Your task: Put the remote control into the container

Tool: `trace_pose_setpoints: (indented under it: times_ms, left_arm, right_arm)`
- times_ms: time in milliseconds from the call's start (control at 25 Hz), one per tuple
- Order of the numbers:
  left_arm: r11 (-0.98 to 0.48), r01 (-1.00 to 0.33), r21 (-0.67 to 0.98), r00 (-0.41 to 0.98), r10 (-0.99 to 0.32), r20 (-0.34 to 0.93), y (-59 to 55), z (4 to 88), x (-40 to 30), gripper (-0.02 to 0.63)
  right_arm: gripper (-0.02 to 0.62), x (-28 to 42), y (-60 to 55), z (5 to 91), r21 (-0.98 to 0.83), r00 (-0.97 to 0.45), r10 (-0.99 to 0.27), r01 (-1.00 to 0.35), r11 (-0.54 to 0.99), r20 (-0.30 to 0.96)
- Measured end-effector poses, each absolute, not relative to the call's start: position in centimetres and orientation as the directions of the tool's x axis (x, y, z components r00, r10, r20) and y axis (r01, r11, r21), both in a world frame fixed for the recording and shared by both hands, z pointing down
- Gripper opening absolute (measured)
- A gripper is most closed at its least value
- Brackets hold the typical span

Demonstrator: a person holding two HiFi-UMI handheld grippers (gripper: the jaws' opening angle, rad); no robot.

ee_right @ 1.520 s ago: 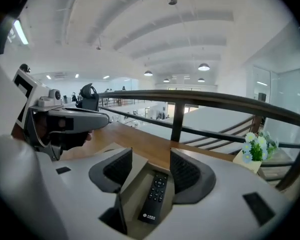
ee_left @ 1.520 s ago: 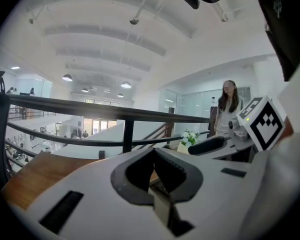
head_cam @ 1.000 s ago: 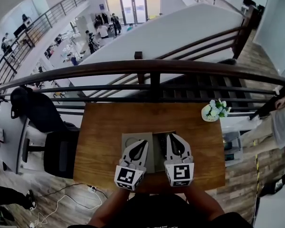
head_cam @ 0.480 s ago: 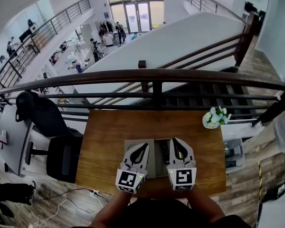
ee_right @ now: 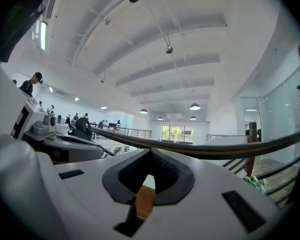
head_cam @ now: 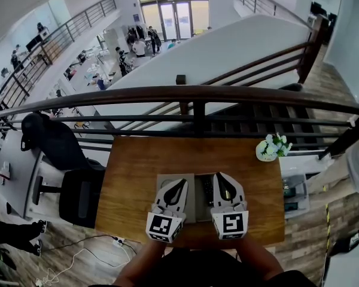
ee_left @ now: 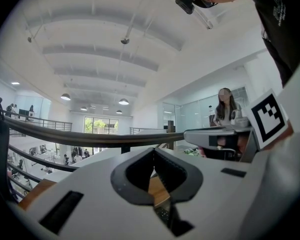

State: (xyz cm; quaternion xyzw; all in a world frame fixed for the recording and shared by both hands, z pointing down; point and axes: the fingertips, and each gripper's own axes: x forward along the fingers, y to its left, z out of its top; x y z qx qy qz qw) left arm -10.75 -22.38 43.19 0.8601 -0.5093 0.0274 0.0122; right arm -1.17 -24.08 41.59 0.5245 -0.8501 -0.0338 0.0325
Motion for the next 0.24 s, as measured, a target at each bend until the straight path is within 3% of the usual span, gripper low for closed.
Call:
trace_pose_setpoints:
  times_ms: [240]
  left_arm:
    - [-0.446,-0.895,0.006,0.445,-0.894,0.057,-22.45,43.23,-11.44,0.008]
  right_arm:
    - [0.028,-1.33,-23.76,41.06,0.075,-0.475,-0.880,-0.878,0.472,-0.017]
